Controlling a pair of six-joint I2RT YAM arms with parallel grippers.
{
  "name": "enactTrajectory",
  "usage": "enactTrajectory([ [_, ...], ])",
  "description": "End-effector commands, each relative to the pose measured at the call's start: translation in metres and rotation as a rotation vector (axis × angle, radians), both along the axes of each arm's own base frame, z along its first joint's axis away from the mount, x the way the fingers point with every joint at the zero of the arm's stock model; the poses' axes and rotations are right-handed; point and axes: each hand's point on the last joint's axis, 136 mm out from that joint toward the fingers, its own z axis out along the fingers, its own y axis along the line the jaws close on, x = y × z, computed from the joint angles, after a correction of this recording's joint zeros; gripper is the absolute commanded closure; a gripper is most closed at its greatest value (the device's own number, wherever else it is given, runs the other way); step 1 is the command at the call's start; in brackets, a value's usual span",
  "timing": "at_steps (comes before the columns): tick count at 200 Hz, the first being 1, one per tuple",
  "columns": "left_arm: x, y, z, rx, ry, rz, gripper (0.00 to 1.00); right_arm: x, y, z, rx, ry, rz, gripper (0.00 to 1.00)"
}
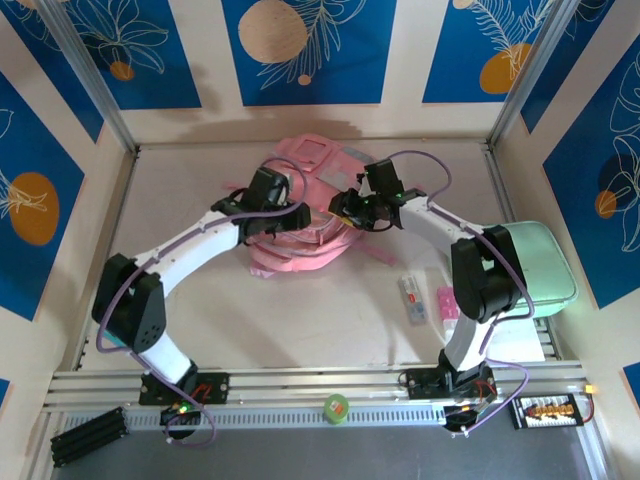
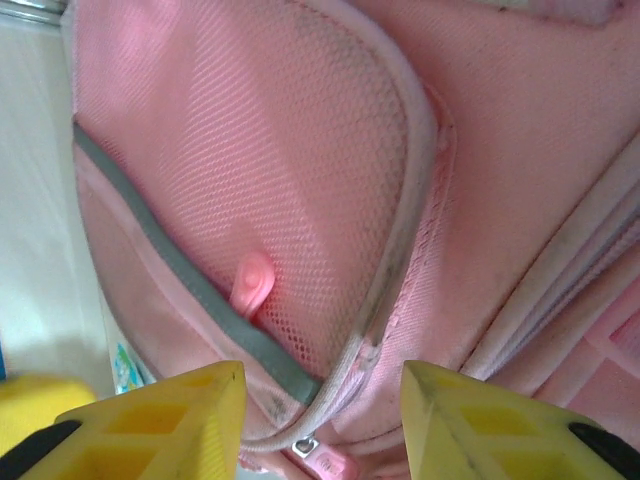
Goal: Pack the student bag
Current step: Unzip the student bag at the center of the table.
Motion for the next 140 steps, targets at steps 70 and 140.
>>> enactTrajectory([
  [70, -0.02, -0.05, -0.043, 0.221, -0.024, -0.024, 0.55, 0.008, 0.002, -0.01, -0.016, 0.062, 0.0, 0.72],
  [140, -0.004, -0.052, -0.05, 0.292, -0.039, -0.014, 0.67, 0.008, 0.002, -0.004, 0.023, 0.044, 0.016, 0.86],
])
